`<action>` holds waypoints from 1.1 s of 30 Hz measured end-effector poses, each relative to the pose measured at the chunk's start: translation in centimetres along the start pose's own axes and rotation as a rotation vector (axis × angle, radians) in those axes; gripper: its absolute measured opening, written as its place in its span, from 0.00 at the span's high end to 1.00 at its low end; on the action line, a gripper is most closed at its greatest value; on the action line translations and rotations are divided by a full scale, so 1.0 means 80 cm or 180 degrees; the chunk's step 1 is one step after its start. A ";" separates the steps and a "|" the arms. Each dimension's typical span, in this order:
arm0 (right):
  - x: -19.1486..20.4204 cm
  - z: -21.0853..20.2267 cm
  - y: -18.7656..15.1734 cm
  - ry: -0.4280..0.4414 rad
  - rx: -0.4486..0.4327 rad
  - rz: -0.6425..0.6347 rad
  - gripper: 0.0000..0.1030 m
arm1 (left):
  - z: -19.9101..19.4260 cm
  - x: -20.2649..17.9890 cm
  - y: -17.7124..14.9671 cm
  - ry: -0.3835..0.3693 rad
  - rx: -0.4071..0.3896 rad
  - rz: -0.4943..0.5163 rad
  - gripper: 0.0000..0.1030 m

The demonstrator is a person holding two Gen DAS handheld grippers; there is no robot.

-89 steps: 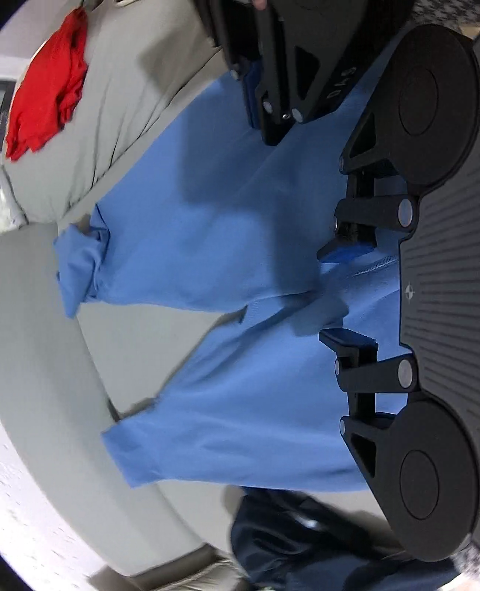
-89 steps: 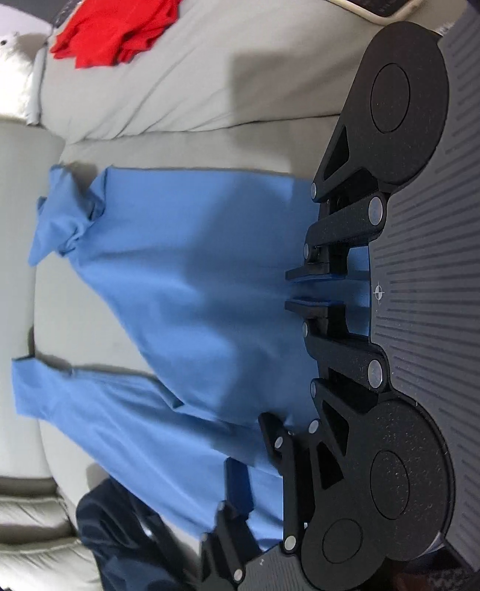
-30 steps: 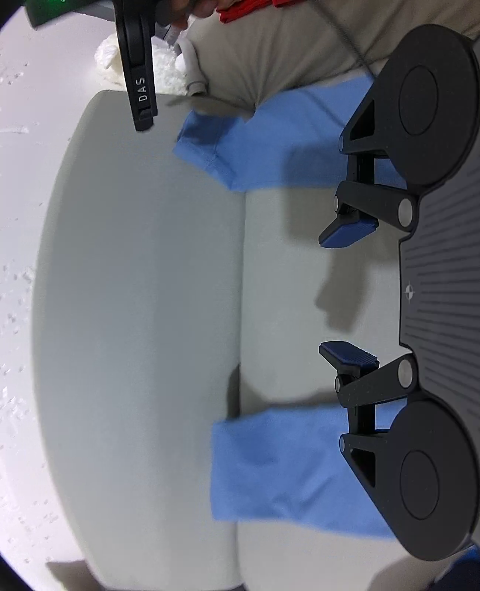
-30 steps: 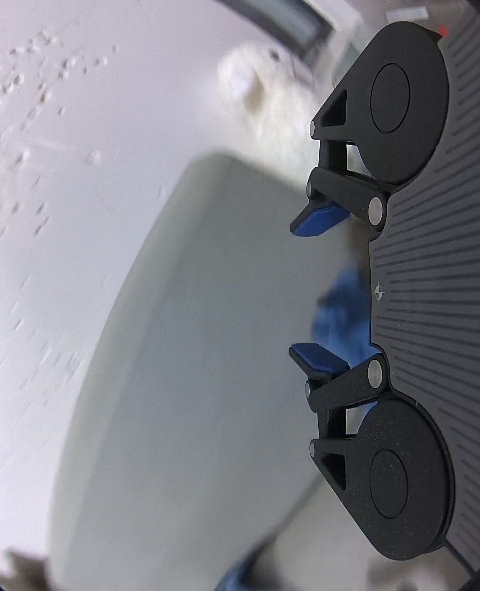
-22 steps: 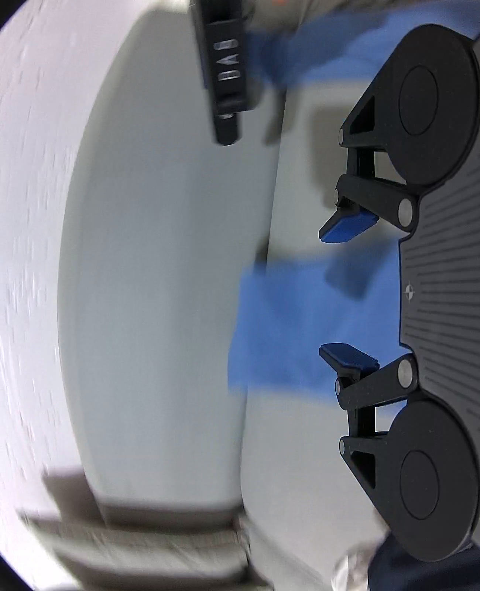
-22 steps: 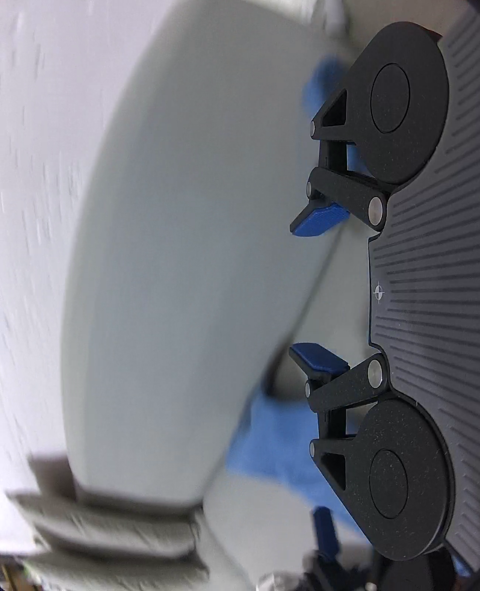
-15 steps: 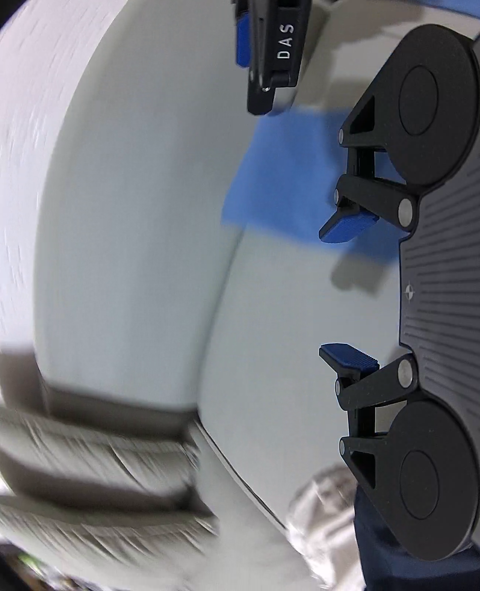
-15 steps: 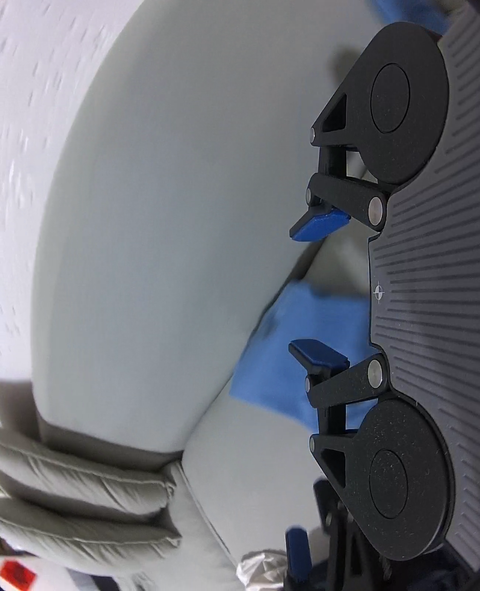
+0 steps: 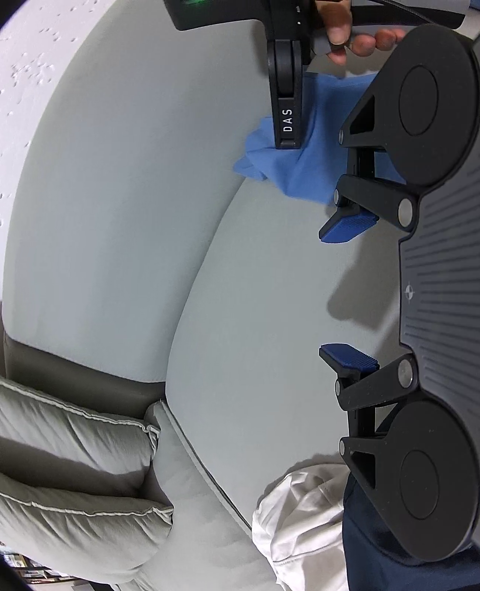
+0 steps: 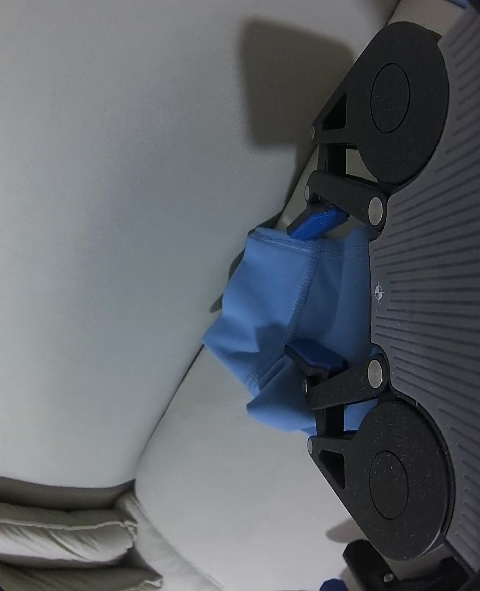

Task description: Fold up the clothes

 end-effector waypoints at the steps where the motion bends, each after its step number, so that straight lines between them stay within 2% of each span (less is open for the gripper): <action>1: 0.001 -0.002 0.001 -0.0004 -0.0034 -0.0051 0.62 | 0.000 -0.001 0.000 -0.0001 0.0007 0.0001 0.41; 2: 0.005 -0.006 0.003 -0.0005 -0.0086 -0.0137 0.68 | 0.000 -0.001 0.000 -0.0002 0.0011 0.0002 0.41; 3: 0.008 -0.011 0.007 -0.0038 -0.0160 -0.0217 0.89 | -0.001 -0.002 0.000 -0.0001 0.0003 0.0001 0.41; 6: 0.017 -0.030 0.019 -0.0223 -0.0447 -0.0414 0.92 | -0.003 -0.004 0.001 0.0019 -0.0020 -0.0003 0.41; 9: 0.020 -0.064 0.041 -0.0459 -0.1094 -0.0634 0.92 | -0.006 -0.007 0.000 0.0052 -0.0051 -0.0014 0.41; 11: 0.014 -0.064 0.051 -0.0622 -0.1215 -0.0618 0.84 | -0.005 -0.008 0.000 0.0084 -0.0074 0.0002 0.41; 12: 0.010 -0.060 0.056 -0.0677 -0.1210 -0.0602 0.68 | -0.004 -0.009 -0.001 0.0090 -0.0071 0.0019 0.41; 13: 0.005 -0.048 0.060 -0.0715 -0.1084 -0.0600 0.49 | -0.003 -0.011 -0.002 0.0095 -0.0068 0.0035 0.41; 14: 0.001 -0.036 0.061 -0.0779 -0.0931 -0.0609 0.42 | -0.002 -0.013 -0.003 0.0101 -0.0064 0.0053 0.41; 16: -0.002 -0.026 0.059 -0.0878 -0.0773 -0.0634 0.39 | 0.000 -0.015 -0.003 0.0111 -0.0065 0.0073 0.41; 18: -0.006 -0.038 0.057 -0.0895 -0.0832 -0.0590 0.33 | 0.000 -0.017 -0.002 0.0131 -0.0076 0.0080 0.41; 21: -0.015 -0.092 0.051 -0.0855 -0.0980 -0.0502 0.30 | -0.005 -0.024 0.000 0.0132 -0.0109 0.0077 0.41; 25: -0.021 -0.184 0.023 -0.0833 -0.1088 -0.0475 0.28 | -0.031 -0.050 0.001 0.0046 -0.0264 0.0295 0.41; 27: -0.021 -0.232 0.000 -0.0818 -0.1103 -0.0425 0.26 | -0.055 -0.065 -0.003 -0.0020 -0.0374 0.0467 0.40; 29: -0.023 -0.298 -0.036 -0.0774 -0.1065 -0.0330 0.25 | -0.099 -0.077 -0.019 -0.0094 -0.0480 0.0783 0.39; 33: -0.033 -0.419 -0.128 -0.0777 -0.1013 -0.0157 0.23 | -0.178 -0.076 -0.047 -0.0196 -0.0463 0.1052 0.38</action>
Point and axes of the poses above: each gripper's, at about its wrist camera, not at the fingertips, and z roughly the way its jaws point, x to its left, y to its top, the point moved 7 cm from there along z, roughly the way its jaws point, and after that the axes turned 11 degrees about -z, right-handed, at the moved point
